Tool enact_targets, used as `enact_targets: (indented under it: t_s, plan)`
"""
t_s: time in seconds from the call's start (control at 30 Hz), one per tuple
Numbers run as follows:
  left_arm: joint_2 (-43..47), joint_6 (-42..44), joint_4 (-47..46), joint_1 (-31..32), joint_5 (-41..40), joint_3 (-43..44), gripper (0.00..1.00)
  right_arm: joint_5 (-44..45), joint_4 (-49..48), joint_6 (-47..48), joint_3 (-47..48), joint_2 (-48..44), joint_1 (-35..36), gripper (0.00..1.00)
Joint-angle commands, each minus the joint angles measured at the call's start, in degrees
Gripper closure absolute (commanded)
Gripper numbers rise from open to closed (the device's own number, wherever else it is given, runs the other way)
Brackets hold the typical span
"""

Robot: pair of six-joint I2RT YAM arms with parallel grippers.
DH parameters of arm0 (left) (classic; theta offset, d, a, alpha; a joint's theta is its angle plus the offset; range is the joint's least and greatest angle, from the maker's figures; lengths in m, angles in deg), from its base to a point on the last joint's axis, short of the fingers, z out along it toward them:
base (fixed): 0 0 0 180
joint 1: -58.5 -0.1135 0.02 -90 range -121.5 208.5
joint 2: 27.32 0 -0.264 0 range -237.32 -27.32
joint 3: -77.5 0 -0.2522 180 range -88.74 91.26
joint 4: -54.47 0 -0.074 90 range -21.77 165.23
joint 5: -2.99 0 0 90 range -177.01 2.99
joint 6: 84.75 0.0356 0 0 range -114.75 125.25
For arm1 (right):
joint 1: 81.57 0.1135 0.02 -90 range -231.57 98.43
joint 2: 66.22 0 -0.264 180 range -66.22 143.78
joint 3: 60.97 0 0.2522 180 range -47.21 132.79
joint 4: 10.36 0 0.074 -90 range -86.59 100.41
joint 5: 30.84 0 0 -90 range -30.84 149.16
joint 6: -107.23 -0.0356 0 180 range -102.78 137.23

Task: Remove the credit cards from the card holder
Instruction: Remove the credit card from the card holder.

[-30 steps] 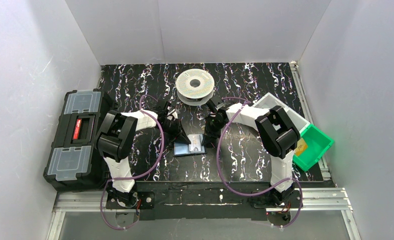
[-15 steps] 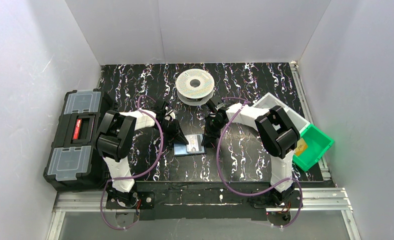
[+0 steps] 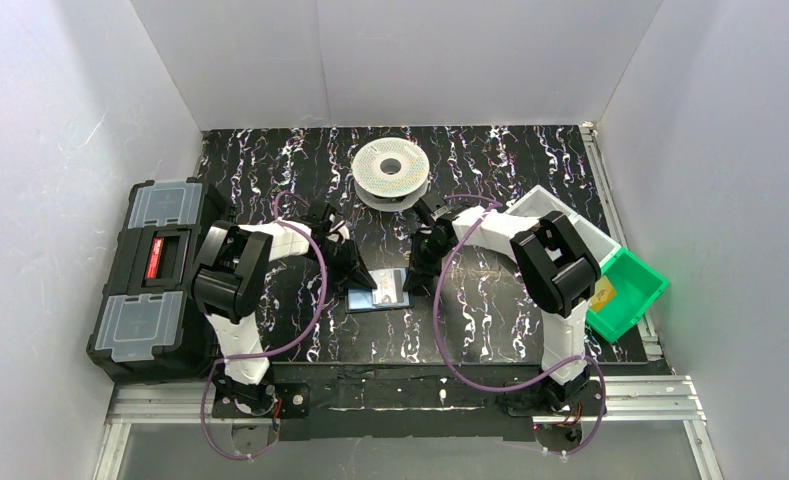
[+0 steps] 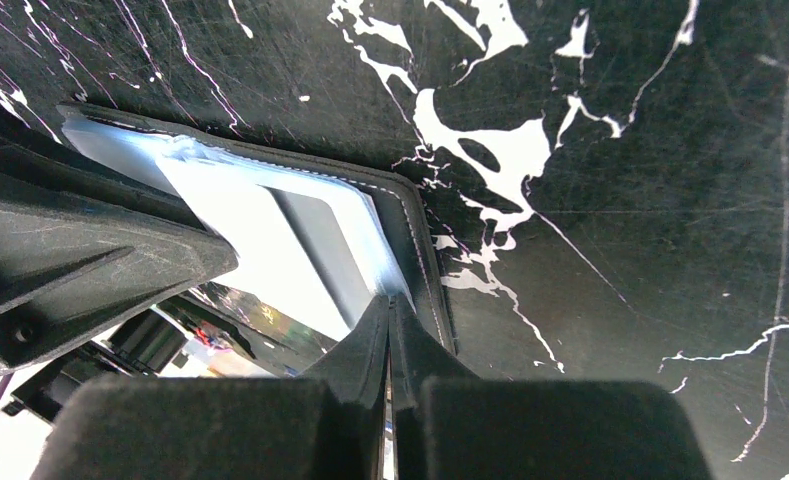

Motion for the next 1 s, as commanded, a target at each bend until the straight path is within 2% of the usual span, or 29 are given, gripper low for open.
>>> enact_targets:
  t_s: [0.0,0.33,0.67,0.77,0.97]
  plan:
    - [1.74,-0.88,-0.92,-0.68,0.40,-1.97,0.84,4.29,0.89,1.05,-0.24,2.56,0.30,0.96]
    - [1.92,-3.58,-5.44,-0.69,3.16,-4.01,0.82,4.18,1.17,1.29,0.09,2.83,0.30,0.96]
    - [2.51,-5.25,-7.26,-0.69,3.64,-4.76,0.95,3.83,1.10,1.37,0.20,2.73,0.31,0.96]
    - [3.35,-5.20,-6.29,-0.63,2.77,-4.40,1.00,3.83,1.15,1.36,0.22,2.65,0.30,0.96]
    - [4.05,-1.37,1.00,-1.95,-1.44,-1.58,1.00,3.90,1.46,1.57,0.16,2.64,0.30,0.96]
